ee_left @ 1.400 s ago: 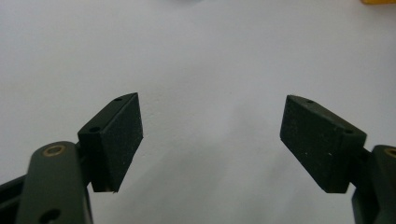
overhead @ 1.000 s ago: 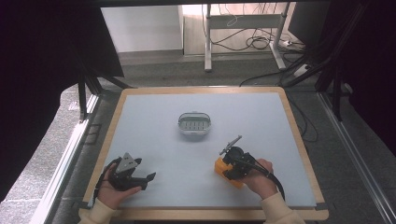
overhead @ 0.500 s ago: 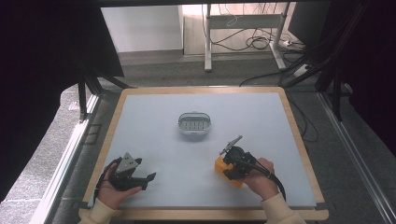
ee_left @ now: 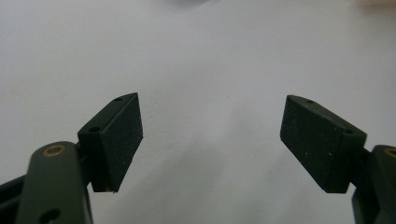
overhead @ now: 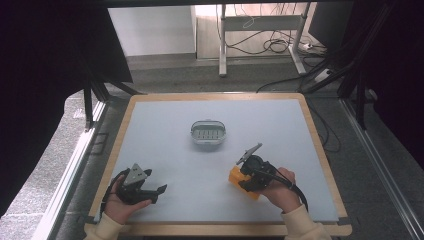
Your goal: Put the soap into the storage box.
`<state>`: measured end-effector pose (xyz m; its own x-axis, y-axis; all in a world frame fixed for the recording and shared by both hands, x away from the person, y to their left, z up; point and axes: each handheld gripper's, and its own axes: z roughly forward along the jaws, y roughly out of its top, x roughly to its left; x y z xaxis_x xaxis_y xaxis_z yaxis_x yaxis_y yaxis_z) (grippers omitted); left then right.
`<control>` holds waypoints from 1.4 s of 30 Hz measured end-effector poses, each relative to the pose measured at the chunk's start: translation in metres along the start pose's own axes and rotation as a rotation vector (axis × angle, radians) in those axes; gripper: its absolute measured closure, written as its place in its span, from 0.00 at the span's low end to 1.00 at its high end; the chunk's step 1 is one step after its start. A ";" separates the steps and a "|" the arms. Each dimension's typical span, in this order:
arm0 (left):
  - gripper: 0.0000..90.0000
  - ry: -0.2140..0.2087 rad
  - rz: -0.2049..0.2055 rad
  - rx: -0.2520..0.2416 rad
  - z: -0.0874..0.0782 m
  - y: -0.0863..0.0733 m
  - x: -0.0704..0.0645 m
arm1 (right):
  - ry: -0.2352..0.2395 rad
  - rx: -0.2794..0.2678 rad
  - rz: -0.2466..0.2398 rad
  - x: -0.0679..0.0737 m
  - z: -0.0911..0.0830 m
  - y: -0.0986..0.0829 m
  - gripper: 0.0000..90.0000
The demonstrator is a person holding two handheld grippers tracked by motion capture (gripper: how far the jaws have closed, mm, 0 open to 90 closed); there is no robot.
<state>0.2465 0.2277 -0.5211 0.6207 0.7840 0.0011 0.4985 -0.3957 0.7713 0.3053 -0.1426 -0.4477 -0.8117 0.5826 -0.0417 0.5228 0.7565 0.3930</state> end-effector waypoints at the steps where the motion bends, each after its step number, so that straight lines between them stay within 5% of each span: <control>1: 0.23 -0.001 0.000 0.000 0.000 0.000 0.000 | -0.001 0.002 0.002 0.000 -0.002 0.001 0.68; 23: 0.23 -0.006 -0.006 0.004 0.003 -0.001 -0.001 | 0.010 -0.056 -0.017 -0.013 -0.024 0.020 0.69; 42: 0.23 -0.007 -0.005 0.007 0.003 -0.001 -0.002 | 0.013 -0.059 -0.028 -0.022 -0.023 0.030 0.69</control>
<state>0.2468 0.2244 -0.5237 0.6221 0.7829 -0.0072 0.5062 -0.3951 0.7666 0.3330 -0.1398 -0.4134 -0.8293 0.5572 -0.0416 0.4840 0.7535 0.4449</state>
